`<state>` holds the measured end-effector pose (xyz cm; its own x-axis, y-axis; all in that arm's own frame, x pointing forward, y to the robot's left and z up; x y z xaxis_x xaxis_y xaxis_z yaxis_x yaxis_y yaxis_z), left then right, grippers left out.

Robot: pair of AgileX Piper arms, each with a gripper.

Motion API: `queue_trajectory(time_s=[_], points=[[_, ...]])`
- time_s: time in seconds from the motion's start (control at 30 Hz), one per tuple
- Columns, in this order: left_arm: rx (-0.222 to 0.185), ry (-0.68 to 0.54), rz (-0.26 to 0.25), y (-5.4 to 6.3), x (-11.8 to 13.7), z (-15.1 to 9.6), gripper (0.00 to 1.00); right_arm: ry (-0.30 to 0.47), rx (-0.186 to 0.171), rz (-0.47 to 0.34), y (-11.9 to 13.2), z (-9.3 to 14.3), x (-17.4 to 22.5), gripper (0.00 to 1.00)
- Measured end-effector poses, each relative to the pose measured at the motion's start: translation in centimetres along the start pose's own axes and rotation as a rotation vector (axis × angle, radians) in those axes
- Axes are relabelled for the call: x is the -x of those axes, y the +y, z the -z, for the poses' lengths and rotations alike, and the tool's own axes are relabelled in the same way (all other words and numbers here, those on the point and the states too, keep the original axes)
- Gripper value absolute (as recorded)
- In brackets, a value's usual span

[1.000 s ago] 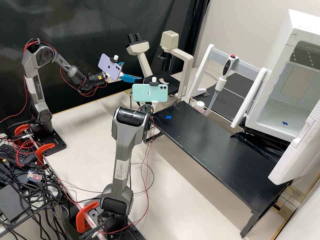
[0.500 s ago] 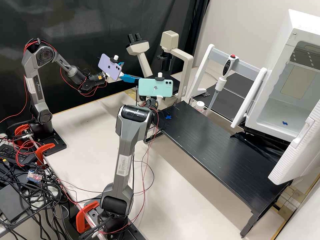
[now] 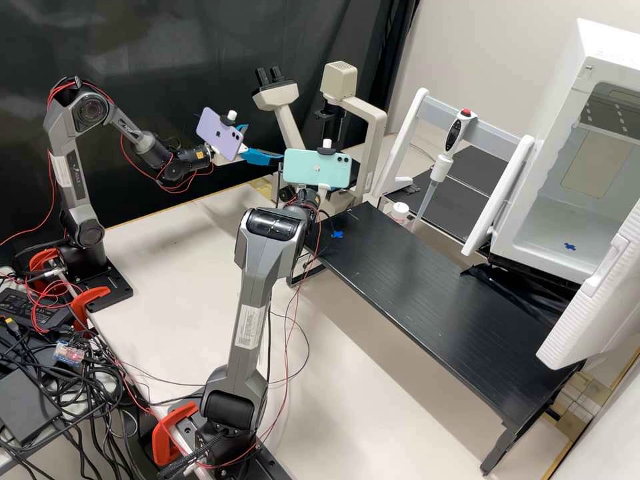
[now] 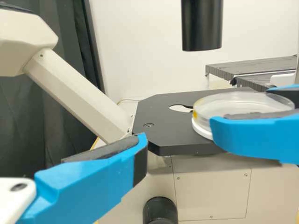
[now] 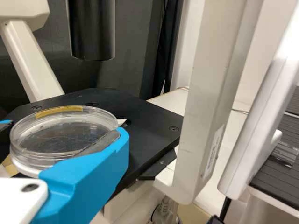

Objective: Move the petri dish to the microscope

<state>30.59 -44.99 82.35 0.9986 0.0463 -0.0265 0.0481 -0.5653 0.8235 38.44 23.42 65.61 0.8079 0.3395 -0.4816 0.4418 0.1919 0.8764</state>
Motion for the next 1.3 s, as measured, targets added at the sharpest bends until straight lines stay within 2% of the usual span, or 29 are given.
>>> queue_trajectory(time_s=[0.13,0.4,0.8,1.3], points=[[0.000,0.000,0.000,0.0,0.0,0.0,1.00,-0.009,-0.023,-0.007,0.1,0.0,-0.9,0.00],[0.000,0.000,0.000,0.0,0.0,0.0,1.00,-0.036,-0.045,-0.006,0.6,0.2,-2.3,0.00],[0.000,0.000,0.000,0.0,0.0,0.0,1.00,-0.058,-0.020,0.001,1.0,0.7,-4.0,0.00],[0.000,0.000,0.000,0.0,0.0,0.0,1.00,-0.059,-0.020,0.014,0.8,1.6,-4.7,0.00]])
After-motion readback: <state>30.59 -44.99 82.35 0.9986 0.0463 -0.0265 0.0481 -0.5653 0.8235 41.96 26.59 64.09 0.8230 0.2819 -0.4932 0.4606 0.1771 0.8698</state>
